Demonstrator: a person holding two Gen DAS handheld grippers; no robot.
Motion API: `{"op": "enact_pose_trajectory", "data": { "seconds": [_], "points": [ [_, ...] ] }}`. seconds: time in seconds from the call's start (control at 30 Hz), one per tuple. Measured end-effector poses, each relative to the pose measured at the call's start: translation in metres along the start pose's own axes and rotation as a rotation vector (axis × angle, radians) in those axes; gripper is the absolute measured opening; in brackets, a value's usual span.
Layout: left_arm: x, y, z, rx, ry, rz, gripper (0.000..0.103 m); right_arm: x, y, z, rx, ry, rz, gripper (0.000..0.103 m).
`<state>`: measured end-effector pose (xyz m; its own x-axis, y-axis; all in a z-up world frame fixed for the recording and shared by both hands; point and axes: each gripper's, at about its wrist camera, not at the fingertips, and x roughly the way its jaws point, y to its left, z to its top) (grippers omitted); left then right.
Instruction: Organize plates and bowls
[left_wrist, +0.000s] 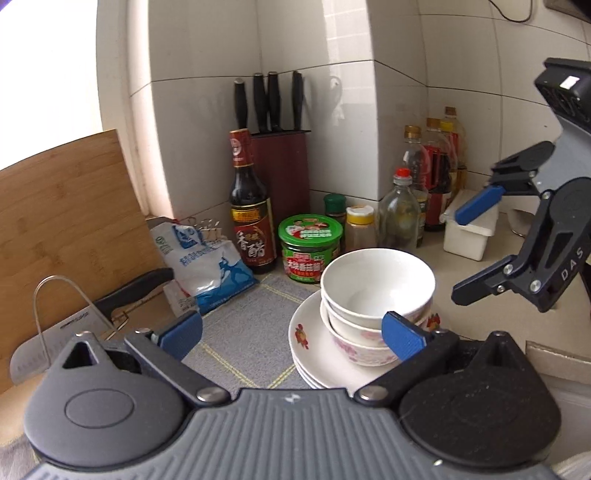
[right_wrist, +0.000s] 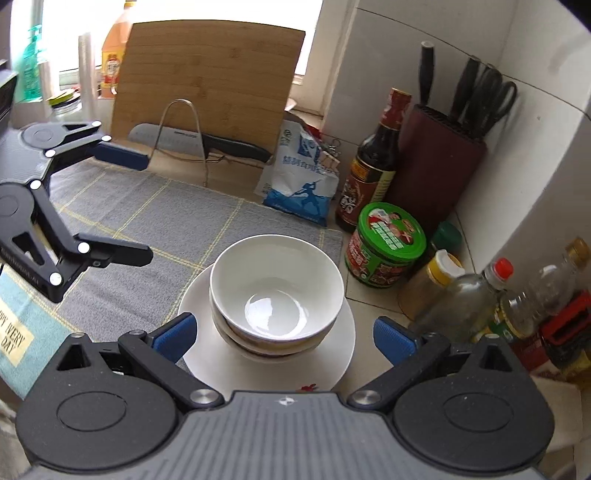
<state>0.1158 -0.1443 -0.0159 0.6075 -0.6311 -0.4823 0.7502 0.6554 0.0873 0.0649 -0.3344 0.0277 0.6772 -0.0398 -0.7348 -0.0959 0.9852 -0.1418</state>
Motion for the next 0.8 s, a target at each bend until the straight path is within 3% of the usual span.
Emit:
{"op": "enact_pose_trajectory", "data": {
  "seconds": [0.13,0.2,0.33,0.43,0.8],
  "points": [
    [-0.016,-0.007,-0.006,-0.065,-0.002,0.081,0.103,-0.01,0.016,-0.011,0.202,-0.005,-0.103,0.103],
    [-0.022,-0.01,-0.005,-0.069,0.032,0.08,0.102,-0.016,0.027,-0.017,0.282,-0.028,-0.152,0.103],
    [-0.047,-0.008,-0.005,-0.125,-0.029,0.082,0.102,-0.035,0.045,-0.027,0.403,-0.084,-0.183,0.103],
    [-0.055,-0.008,-0.001,-0.146,0.006,0.042,0.102,-0.041,0.054,-0.03,0.449,-0.066,-0.211,0.103],
    [-0.075,-0.015,0.004,-0.185,0.127,0.141,0.103,-0.057,0.075,-0.037,0.504,-0.042,-0.292,0.103]
  ]
}}
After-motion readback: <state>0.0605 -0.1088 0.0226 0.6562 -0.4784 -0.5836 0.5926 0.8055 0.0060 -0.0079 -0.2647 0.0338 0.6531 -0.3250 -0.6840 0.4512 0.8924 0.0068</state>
